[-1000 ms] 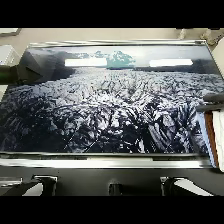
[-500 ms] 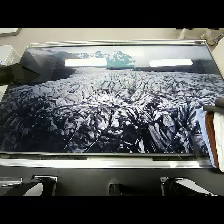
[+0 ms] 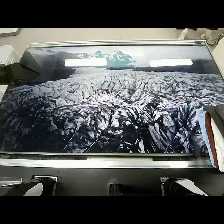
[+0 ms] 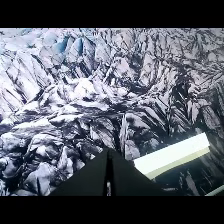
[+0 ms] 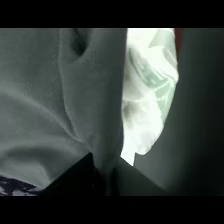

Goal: Fold the clothes and pants, and hang the long-sleeved shirts on hangers.

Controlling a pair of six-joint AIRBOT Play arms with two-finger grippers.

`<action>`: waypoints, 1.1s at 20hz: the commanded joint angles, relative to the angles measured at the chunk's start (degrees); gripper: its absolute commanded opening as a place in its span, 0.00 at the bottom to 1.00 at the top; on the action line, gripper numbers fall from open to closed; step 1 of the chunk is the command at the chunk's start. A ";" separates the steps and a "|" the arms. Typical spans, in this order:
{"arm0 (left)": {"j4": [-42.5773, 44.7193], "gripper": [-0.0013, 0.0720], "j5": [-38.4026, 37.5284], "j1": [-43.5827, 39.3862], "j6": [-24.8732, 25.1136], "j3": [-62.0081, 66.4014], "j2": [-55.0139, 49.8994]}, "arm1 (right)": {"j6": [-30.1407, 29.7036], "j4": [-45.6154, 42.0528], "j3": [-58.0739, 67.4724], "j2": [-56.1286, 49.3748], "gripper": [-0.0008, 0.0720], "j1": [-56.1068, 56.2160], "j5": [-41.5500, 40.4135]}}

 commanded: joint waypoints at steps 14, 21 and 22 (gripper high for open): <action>23.56 0.05 20.74 -12.87 -5.27 4.13 -3.19 | -12.79 22.32 23.61 0.24 0.98 15.63 -36.83; 38.77 1.00 -3.32 -15.15 -19.91 2.47 -22.12 | 2.84 3.17 22.03 -8.90 0.87 60.04 -10.93; 35.06 0.99 -3.98 -15.43 -16.87 -0.48 -22.18 | 1.75 3.41 21.27 -11.61 0.94 63.71 -6.56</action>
